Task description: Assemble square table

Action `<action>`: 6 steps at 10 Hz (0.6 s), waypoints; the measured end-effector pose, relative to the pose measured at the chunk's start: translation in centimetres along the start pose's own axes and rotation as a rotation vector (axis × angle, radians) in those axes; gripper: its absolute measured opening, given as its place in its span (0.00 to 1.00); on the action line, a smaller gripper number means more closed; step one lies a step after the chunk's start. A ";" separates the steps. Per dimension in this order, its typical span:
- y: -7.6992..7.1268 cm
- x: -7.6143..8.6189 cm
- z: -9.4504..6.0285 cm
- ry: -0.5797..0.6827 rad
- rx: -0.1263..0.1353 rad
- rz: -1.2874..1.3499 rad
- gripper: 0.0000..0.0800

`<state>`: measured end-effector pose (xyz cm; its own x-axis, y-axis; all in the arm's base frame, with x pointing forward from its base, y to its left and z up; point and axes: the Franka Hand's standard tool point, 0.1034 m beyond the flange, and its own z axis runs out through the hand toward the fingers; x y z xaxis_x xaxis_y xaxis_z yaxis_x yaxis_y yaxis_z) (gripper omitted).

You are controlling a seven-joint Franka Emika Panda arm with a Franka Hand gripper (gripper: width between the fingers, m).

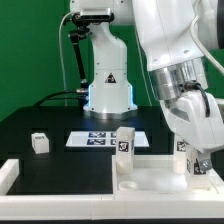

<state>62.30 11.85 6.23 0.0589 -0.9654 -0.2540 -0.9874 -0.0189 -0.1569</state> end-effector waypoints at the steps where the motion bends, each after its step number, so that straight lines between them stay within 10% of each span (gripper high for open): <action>1: -0.1 0.0 -0.1 0.010 -0.003 -0.142 0.66; 6: -0.1 -0.5 0.0 0.048 -0.037 -0.676 0.80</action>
Offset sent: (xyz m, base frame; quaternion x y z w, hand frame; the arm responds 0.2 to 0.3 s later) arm 0.0000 0.0000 0.0000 0.0000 0.0000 -0.1938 0.9810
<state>62.36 12.36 6.33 0.6591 -0.7489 -0.0684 -0.7404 -0.6303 -0.2336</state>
